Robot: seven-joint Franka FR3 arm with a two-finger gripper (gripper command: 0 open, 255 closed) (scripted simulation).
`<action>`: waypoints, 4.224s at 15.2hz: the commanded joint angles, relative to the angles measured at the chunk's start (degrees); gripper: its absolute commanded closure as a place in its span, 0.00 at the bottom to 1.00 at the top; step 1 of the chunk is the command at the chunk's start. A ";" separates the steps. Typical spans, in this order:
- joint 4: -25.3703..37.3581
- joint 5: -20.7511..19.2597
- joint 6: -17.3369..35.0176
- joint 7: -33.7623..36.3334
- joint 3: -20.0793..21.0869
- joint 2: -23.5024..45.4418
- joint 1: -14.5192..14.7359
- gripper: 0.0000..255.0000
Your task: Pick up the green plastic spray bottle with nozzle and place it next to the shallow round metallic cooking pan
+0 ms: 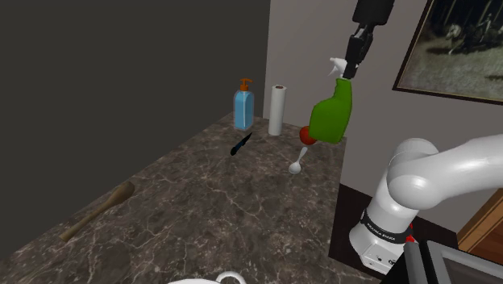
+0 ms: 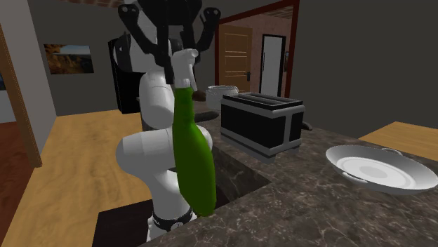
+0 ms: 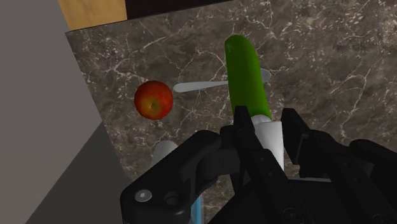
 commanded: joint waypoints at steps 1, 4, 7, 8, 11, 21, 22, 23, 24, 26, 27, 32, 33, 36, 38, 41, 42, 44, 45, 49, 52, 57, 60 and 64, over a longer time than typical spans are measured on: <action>2.31 0.08 -1.21 0.12 0.06 1.09 0.05 1.00; 5.79 0.13 -3.04 0.21 0.06 2.75 0.11 1.00; 9.38 0.19 -4.90 0.30 0.04 4.48 0.18 1.00; 10.61 0.20 -5.54 0.33 0.04 5.07 0.20 1.00; 14.38 0.26 -7.47 0.42 0.02 6.90 0.27 1.00; 28.23 0.49 -14.44 0.75 -0.12 13.77 0.53 1.00; 29.75 0.52 -15.20 0.79 -0.14 14.53 0.56 1.00; 31.31 0.55 -15.97 0.82 -0.16 15.32 0.59 1.00; 32.90 0.58 -16.76 0.86 -0.18 16.12 0.62 1.00; 36.20 0.65 -18.39 0.93 -0.24 17.80 0.68 1.00; 37.92 0.69 -19.23 0.97 -0.27 18.67 0.71 1.00; 47.33 0.92 -23.82 1.17 -0.49 23.50 0.89 1.00; 49.43 0.98 -24.83 1.21 -0.55 24.58 0.93 1.00; 56.37 1.21 -28.16 1.34 -0.78 28.19 1.06 1.00; 56.03 1.84 -27.46 2.88 0.43 28.49 1.06 1.00; 50.85 3.42 -23.15 7.06 4.04 27.38 1.04 1.00; 49.42 3.90 -21.78 8.37 5.19 27.22 1.07 1.00; 46.92 4.81 -19.13 10.87 7.46 27.15 1.12 1.00; 45.84 5.21 -17.83 12.08 8.57 27.25 1.18 1.00; 42.53 6.49 -12.84 16.77 12.96 28.42 1.52 1.00; 41.04 7.05 -9.28 20.16 16.24 30.09 1.86 1.00; 40.35 7.01 -3.74 25.79 21.84 34.35 2.49 1.00; 40.99 6.22 -0.70 29.28 25.28 37.83 3.01 1.00; 43.16 3.98 2.86 34.19 29.92 43.66 4.05 1.00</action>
